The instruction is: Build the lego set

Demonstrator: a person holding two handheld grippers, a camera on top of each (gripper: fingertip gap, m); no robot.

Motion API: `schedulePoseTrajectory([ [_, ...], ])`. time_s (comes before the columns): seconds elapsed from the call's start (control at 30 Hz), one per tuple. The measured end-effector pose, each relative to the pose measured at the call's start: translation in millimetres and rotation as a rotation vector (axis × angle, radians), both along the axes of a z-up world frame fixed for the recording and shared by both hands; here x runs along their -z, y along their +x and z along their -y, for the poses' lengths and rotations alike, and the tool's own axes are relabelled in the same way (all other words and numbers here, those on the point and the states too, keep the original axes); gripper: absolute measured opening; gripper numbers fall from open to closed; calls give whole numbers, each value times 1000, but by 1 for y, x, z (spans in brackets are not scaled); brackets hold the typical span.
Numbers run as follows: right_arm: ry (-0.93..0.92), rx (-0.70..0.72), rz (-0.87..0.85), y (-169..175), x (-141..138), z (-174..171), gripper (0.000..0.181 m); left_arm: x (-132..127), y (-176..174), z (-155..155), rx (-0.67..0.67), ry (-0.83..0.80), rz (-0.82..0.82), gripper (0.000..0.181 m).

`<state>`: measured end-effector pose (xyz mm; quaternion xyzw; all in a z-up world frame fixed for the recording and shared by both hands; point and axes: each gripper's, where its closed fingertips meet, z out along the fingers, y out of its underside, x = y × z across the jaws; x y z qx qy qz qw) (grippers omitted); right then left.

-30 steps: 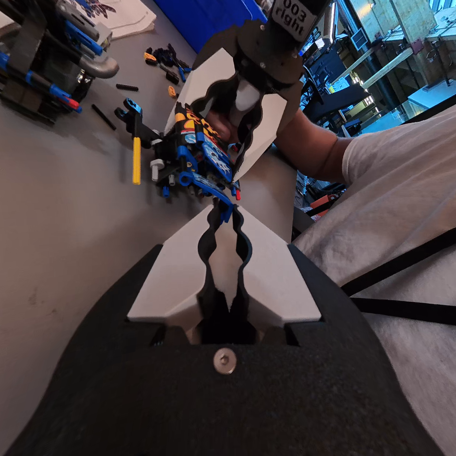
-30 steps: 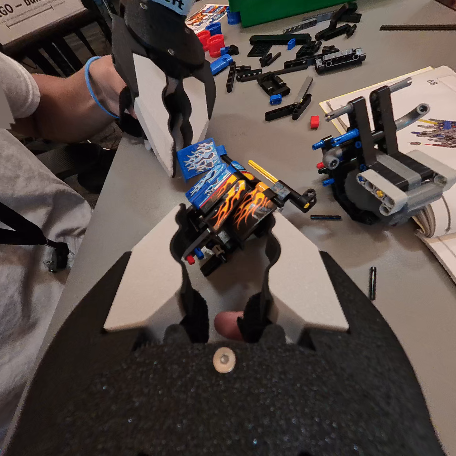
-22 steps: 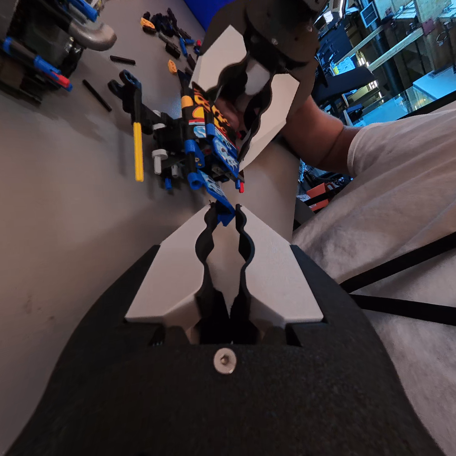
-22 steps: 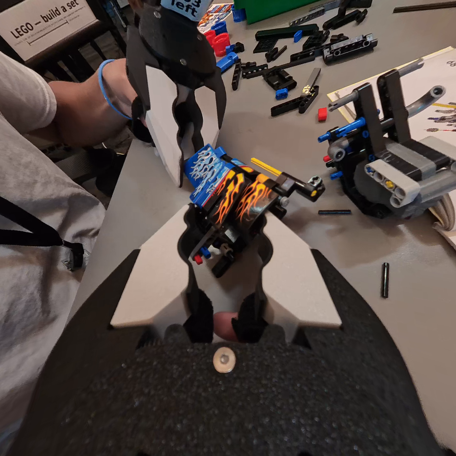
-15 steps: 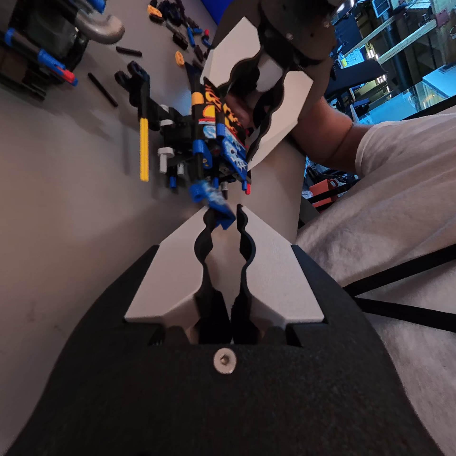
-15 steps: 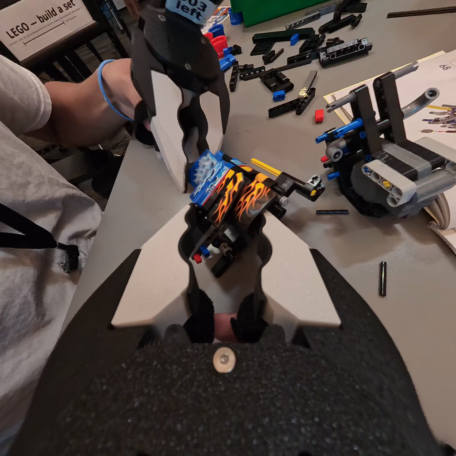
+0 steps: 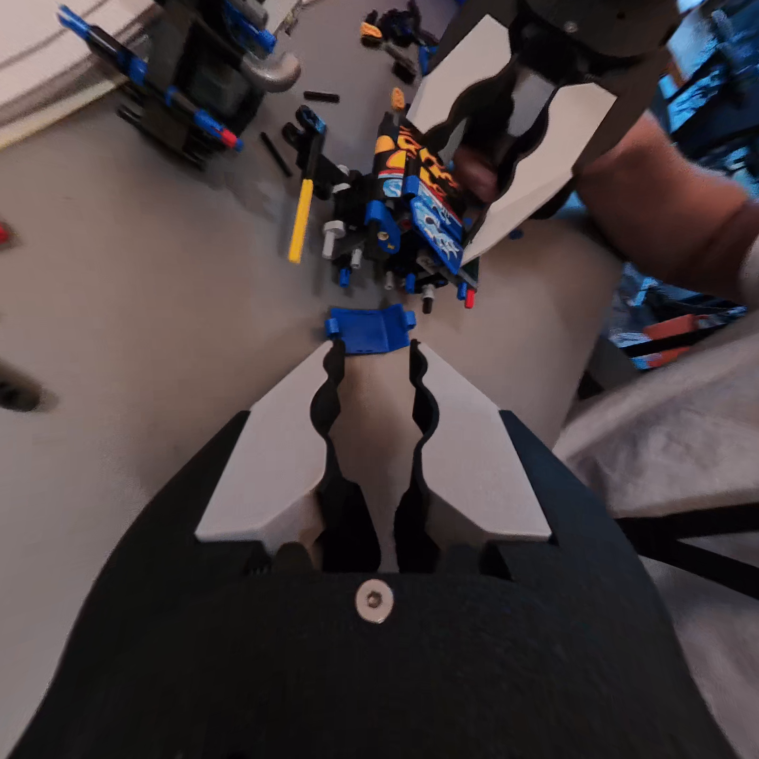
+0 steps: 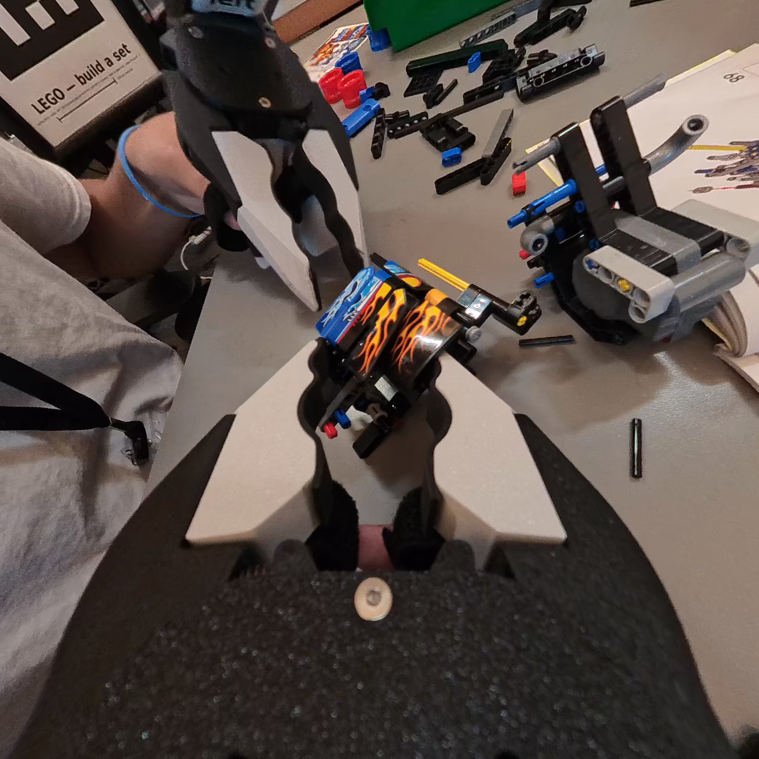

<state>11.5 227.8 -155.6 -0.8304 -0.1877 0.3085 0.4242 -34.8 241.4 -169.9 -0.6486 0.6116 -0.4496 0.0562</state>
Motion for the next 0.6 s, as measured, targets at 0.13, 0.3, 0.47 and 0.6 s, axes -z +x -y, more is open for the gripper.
schedulePoseTrajectory([
  [0.13, -5, 2, -2, 3, 0, 1, 45, 10, -2, -12, 69, 183, -20, 31],
  [0.3, -18, -17, -11, 3, 0, 4, 50, 8, 6, -19, 261, 270, 26, 29],
  [0.47, -21, -53, 51, 8, -2, 11, 68, 18, 8, -10, 336, 224, -42, 7],
  [0.6, -11, -36, 94, 23, -10, 14, 75, 18, 9, -9, 316, 239, -10, 6],
])
